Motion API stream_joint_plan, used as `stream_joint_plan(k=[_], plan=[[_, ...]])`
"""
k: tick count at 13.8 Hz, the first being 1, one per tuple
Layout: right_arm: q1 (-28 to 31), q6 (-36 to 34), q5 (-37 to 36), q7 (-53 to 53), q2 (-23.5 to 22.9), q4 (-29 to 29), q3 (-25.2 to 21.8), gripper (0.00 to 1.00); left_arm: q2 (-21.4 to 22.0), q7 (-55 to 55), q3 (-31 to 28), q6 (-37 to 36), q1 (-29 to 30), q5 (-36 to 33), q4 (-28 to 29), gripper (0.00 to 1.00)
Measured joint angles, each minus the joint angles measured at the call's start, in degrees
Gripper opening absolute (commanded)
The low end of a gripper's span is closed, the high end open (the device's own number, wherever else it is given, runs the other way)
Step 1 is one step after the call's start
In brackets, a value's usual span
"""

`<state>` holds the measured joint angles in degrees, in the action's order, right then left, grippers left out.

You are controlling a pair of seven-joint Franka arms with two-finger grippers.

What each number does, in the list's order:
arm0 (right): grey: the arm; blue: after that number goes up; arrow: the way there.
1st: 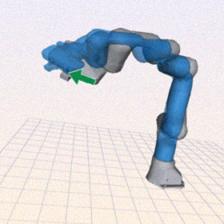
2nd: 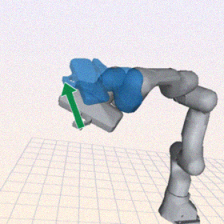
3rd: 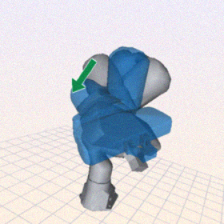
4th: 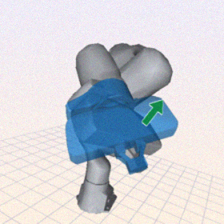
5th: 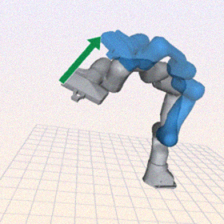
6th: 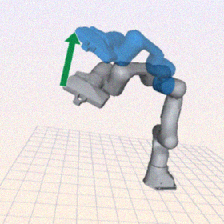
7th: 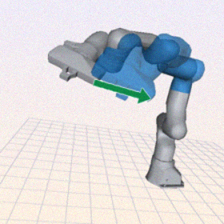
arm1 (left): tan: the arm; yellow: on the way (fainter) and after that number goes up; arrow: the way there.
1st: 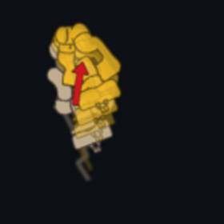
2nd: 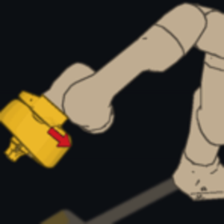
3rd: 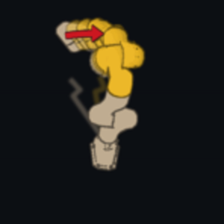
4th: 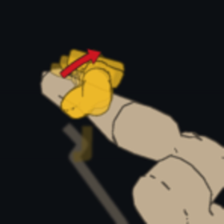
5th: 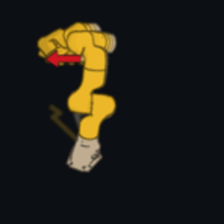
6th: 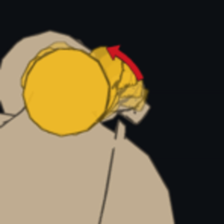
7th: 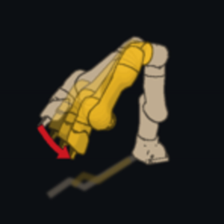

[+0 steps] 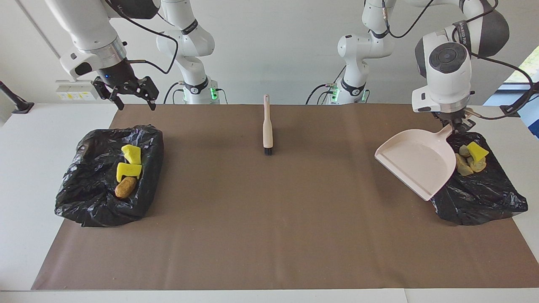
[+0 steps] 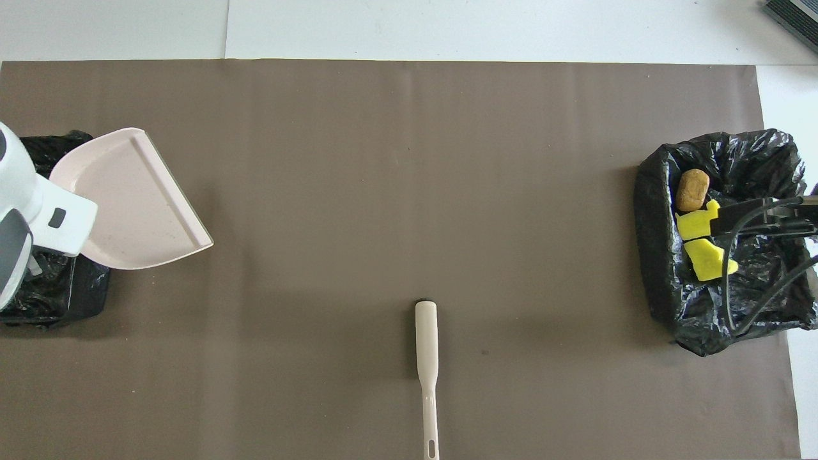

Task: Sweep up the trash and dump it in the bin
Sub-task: 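Bring the emptied dustpan back and set it on the table with the left gripper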

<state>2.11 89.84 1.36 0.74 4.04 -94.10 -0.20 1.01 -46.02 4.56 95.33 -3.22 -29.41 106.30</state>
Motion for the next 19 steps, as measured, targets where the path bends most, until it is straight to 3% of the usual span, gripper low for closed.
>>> stream_joint_plan(k=[5,11,15,19], plan=[[0.00,0.00,0.00,0.00,0.00,0.00,0.00,1.00,-4.72,24.64,0.15,-2.93,-9.36,13.57,-3.73,0.00],[0.00,0.00,0.00,0.00,0.00,0.01,0.00,1.00,-20.00,58.42,0.38,-1.30,-23.72,23.85,-15.64,0.00],[0.00,0.00,0.00,0.00,0.00,0.02,0.00,1.00,-28.63,74.20,0.26,3.08,-30.14,28.15,-25.21,0.00],[0.00,0.00,0.00,0.00,0.00,0.02,0.00,1.00,-41.88,82.35,0.08,5.88,-33.01,29.03,-39.41,0.00]])
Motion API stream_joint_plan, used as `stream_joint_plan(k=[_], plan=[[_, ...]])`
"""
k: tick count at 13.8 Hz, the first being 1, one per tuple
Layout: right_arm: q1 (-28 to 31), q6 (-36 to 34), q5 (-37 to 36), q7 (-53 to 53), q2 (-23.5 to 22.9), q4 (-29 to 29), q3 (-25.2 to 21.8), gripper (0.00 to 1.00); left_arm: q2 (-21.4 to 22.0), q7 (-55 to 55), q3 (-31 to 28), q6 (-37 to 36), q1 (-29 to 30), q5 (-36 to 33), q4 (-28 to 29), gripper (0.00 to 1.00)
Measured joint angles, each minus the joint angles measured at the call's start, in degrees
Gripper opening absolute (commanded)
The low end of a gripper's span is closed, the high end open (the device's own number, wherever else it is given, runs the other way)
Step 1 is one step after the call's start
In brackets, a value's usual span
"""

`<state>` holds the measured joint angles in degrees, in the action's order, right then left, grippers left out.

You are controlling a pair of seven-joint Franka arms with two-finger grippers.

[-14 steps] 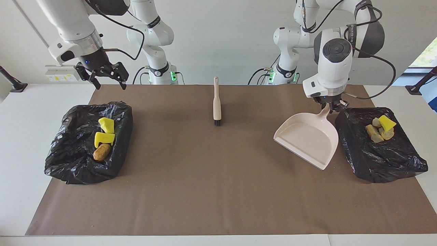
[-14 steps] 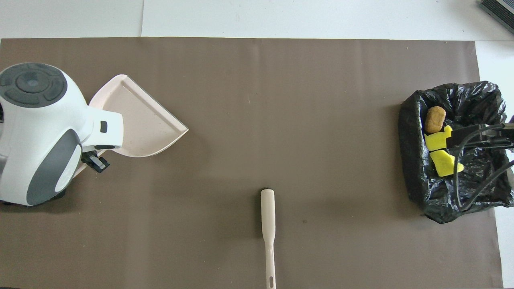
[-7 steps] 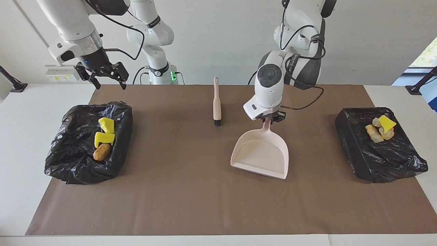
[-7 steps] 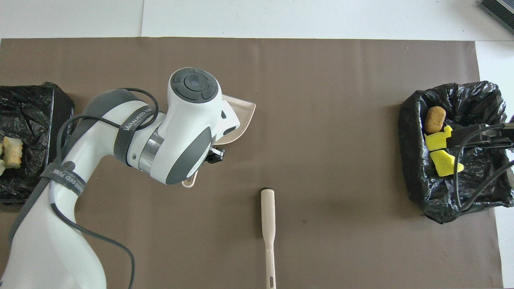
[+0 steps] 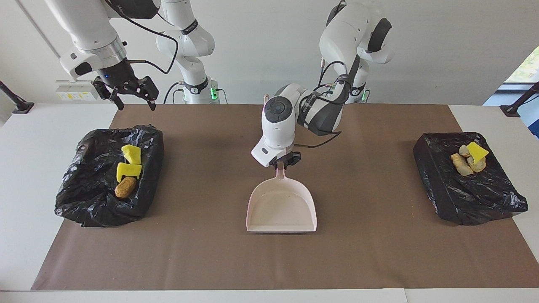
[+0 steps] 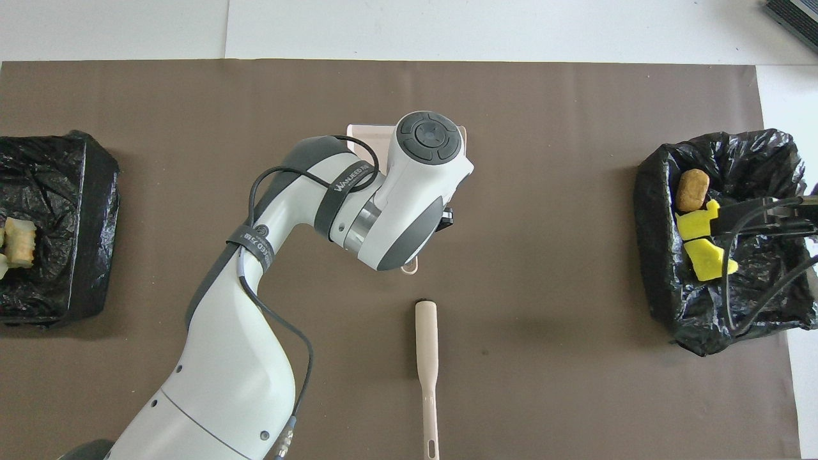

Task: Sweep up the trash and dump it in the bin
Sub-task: 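Bring the emptied dustpan back and set it on the table with the left gripper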

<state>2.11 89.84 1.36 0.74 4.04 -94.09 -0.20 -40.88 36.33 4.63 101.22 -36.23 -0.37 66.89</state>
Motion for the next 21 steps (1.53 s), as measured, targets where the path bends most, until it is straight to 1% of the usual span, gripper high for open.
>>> stream_joint_plan(k=[2,6,8,9,10,11,12,13,15,17,19,21], plan=[[0.00,0.00,0.00,0.00,0.00,0.00,0.00,1.00,-2.13,0.84,-0.12,0.89,-0.03,0.21,-2.26,0.00],[0.00,0.00,0.00,0.00,0.00,0.00,0.00,1.00,-2.19,1.03,-0.16,1.76,-0.05,0.28,-2.97,0.00],[0.00,0.00,0.00,0.00,0.00,0.00,0.00,1.00,-2.20,1.03,-0.16,3.07,-0.09,0.28,-2.72,0.40],[0.00,0.00,0.00,0.00,0.00,0.00,0.00,1.00,-2.19,1.03,-0.16,3.74,-0.14,0.28,-2.48,0.53],[0.00,0.00,0.00,0.00,0.00,0.00,0.00,1.00,-2.20,1.03,-0.16,4.47,-0.19,0.28,-2.06,0.61],[0.00,0.00,0.00,0.00,0.00,0.00,0.00,1.00,-2.20,1.03,-0.17,5.19,-0.26,0.28,-1.72,0.74],[0.00,0.00,0.00,0.00,0.00,0.00,0.00,1.00,-2.20,1.03,-0.19,5.38,-0.28,0.28,-1.59,0.93],[0.00,0.00,0.00,0.00,0.00,0.00,0.00,1.00,-2.19,1.02,-0.27,5.51,-0.28,0.25,-1.57,1.00],[0.00,0.00,0.00,0.00,0.00,0.00,0.00,1.00,-1.90,0.88,-0.68,6.10,-0.22,-2.35,-1.62,1.00],[0.00,0.00,0.00,0.00,0.00,0.00,0.00,1.00,0.86,0.49,-1.46,6.34,0.50,-5.24,-1.16,1.00],[0.00,0.00,0.00,0.00,0.00,0.00,0.00,1.00,6.87,-4.14,-1.86,6.15,3.40,-5.70,2.21,1.00],[0.00,0.00,0.00,0.00,0.00,0.00,0.00,1.00,14.28,-9.67,-1.97,5.97,7.61,-5.70,7.64,1.00]])
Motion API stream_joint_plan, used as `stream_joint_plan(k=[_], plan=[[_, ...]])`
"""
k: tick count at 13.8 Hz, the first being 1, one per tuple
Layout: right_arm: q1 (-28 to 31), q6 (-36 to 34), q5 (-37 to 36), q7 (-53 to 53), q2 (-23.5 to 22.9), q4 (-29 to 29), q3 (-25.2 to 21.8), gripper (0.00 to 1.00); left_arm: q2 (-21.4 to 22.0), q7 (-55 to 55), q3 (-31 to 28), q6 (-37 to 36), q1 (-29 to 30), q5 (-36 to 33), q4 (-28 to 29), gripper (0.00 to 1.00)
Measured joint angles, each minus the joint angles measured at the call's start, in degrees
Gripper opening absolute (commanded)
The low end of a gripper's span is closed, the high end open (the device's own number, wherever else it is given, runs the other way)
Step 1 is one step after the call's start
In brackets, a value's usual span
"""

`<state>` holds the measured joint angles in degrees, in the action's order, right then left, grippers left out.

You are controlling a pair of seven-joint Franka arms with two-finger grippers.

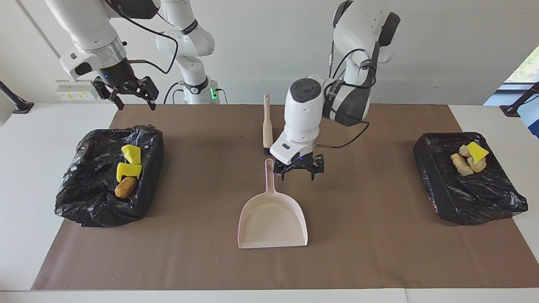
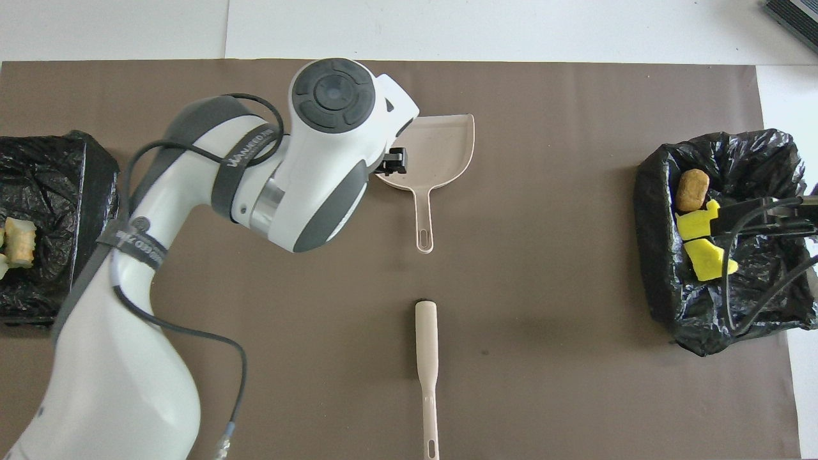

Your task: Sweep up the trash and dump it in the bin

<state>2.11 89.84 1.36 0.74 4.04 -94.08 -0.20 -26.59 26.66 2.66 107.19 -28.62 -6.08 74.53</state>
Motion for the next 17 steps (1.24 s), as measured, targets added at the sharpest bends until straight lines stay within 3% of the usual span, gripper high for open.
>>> stream_joint_plan(k=[4,11,17], plan=[[0.00,0.00,0.00,0.00,0.00,0.00,0.00,1.00,11.59,-10.35,-0.04,-4.39,7.98,0.62,6.14,1.00],[0.00,0.00,0.00,0.00,0.00,0.00,0.00,1.00,25.16,-29.61,-0.51,-19.03,22.22,6.82,6.66,1.00],[0.00,0.00,0.00,0.00,0.00,0.00,0.00,1.00,27.12,-30.68,-1.86,-26.01,23.89,6.82,3.40,1.00]])
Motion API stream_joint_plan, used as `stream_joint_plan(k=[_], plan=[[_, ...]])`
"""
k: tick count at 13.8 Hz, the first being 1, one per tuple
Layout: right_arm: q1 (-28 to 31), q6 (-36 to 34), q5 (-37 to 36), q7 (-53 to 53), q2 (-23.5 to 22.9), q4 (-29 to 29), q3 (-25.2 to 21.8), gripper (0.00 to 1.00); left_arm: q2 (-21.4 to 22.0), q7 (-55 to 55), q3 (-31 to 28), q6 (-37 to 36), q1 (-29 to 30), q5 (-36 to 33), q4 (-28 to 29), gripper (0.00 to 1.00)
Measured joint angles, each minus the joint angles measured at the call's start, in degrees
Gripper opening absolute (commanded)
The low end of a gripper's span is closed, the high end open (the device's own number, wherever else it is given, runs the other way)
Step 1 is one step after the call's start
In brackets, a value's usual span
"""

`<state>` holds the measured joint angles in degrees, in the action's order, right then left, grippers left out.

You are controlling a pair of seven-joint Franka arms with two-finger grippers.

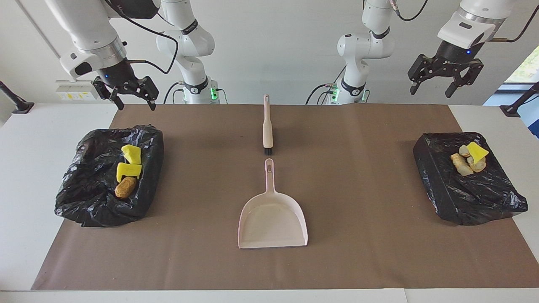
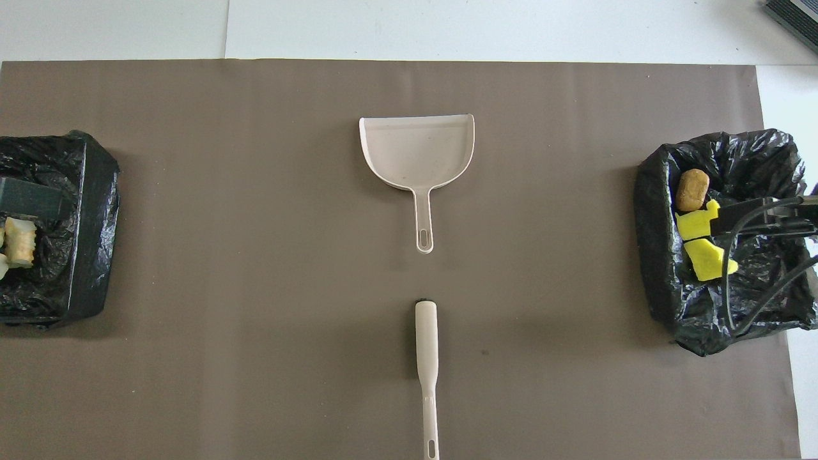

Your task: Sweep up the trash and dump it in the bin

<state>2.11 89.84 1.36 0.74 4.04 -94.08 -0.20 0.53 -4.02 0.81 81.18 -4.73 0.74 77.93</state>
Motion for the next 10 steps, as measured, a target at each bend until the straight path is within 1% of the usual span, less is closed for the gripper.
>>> stream_joint_plan(k=[8,10], plan=[[0.49,-0.09,-0.15,-0.01,0.06,0.01,0.06,1.00,0.04,-0.01,-0.23,-0.35,0.00,0.02,-0.23,1.00],[0.68,0.96,-0.92,-0.01,0.07,0.02,-0.05,1.00,0.04,-0.03,-0.23,-0.73,0.00,0.02,-0.23,1.00]])
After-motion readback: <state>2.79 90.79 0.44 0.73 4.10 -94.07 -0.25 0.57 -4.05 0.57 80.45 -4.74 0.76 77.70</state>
